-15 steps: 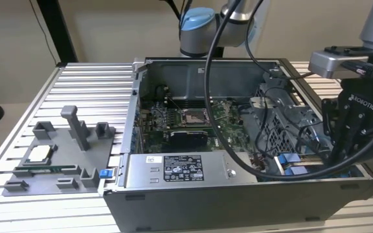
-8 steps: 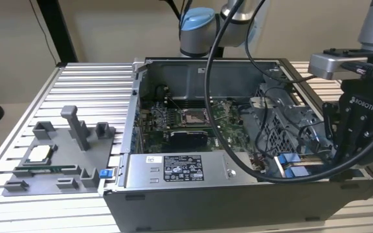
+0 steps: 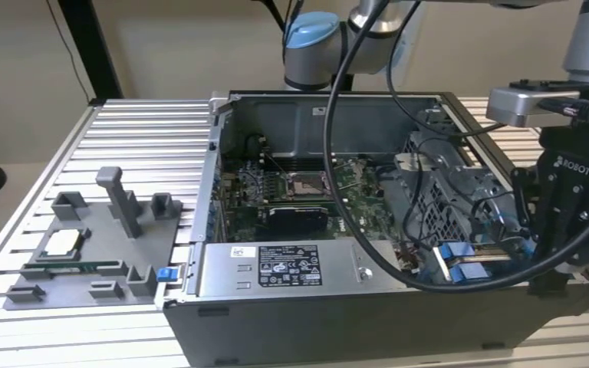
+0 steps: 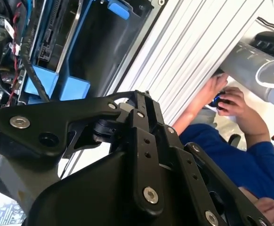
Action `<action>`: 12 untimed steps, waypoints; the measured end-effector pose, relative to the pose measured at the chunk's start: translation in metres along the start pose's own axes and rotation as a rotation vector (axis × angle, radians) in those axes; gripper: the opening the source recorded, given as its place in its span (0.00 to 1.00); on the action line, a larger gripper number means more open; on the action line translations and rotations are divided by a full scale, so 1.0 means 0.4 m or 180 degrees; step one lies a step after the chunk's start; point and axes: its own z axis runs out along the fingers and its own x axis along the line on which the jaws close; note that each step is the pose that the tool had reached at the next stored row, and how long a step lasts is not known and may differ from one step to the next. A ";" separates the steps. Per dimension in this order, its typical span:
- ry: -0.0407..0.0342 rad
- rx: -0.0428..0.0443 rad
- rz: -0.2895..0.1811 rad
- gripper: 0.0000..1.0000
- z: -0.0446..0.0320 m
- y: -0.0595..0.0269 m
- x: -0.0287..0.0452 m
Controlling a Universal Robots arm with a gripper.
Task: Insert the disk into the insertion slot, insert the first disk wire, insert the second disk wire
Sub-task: 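Insert the first disk wire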
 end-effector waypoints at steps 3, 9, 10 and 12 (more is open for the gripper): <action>0.0045 0.0002 0.0001 0.00 0.001 0.000 0.000; 0.0204 0.0009 0.0006 0.00 0.003 0.000 -0.001; 0.0211 0.0010 0.0006 0.00 0.003 0.000 -0.001; 0.0220 0.0010 0.0006 0.00 0.003 0.000 -0.001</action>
